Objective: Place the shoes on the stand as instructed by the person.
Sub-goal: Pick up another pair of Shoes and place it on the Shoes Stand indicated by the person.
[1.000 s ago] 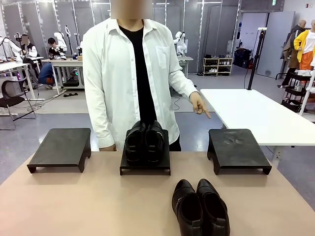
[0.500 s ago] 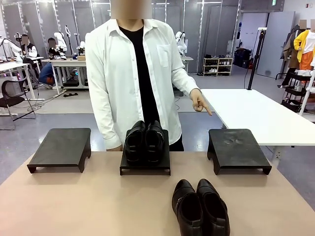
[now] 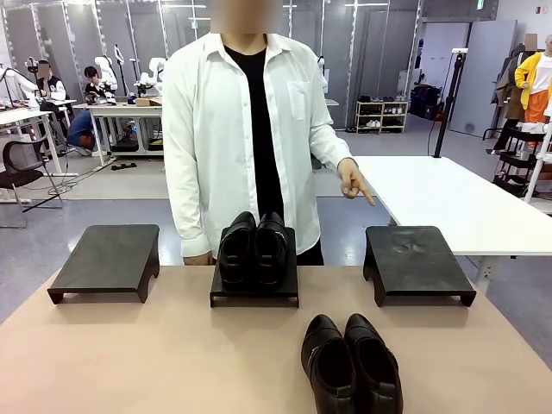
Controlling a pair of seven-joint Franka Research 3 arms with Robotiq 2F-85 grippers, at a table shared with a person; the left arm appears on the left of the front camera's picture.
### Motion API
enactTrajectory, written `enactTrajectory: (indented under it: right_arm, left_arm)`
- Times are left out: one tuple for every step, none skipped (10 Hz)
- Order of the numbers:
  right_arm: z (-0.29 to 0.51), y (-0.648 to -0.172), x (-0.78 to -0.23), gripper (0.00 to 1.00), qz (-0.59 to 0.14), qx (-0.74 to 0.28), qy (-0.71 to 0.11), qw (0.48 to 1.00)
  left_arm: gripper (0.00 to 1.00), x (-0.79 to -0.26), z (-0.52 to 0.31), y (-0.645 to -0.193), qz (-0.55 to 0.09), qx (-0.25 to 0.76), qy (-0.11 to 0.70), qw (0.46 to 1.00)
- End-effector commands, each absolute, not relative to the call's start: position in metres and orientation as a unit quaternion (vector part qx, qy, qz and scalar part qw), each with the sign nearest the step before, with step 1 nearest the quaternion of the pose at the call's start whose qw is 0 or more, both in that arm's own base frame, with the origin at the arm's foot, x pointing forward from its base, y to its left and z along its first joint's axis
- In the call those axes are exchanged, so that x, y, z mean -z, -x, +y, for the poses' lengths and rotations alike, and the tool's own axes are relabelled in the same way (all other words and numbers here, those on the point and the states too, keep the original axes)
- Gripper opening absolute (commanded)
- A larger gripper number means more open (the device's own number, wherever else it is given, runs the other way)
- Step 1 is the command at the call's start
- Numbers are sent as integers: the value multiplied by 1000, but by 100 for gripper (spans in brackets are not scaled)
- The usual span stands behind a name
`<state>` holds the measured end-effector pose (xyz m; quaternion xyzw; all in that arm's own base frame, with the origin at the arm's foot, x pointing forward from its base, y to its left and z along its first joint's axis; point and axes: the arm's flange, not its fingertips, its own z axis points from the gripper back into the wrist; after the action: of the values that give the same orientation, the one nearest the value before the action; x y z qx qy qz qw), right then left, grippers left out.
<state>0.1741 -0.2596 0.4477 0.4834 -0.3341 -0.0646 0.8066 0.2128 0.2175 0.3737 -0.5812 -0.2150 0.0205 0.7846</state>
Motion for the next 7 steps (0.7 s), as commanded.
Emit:
enactTrajectory:
  right_arm:
    - [-261, -173, -449, 100, -342, 58, -483, 804]
    - [-260, -174, -448, 100, -334, 65, -483, 807]
    - [-246, -179, -462, 100, -320, 57, -456, 829]
    - [-230, -184, -475, 100, -308, 56, -437, 843]
    - [-214, -188, -489, 100, -295, 52, -422, 856]
    - [-193, -195, -503, 100, -280, 44, -406, 869]
    - [-170, -210, -515, 100, -266, 45, -392, 880]
  left_arm:
    - [100, -377, 219, -214, -221, -15, 587, 779]
    - [100, -377, 219, -214, -221, -15, 587, 779]
    - [100, -377, 219, -214, -221, -15, 587, 779]
    - [100, -377, 219, -214, -221, -15, 587, 779]
    - [100, -377, 219, -214, -221, -15, 587, 779]
    - [100, -377, 219, -214, -221, -15, 587, 779]
    - [100, -377, 219, -214, -221, -15, 587, 779]
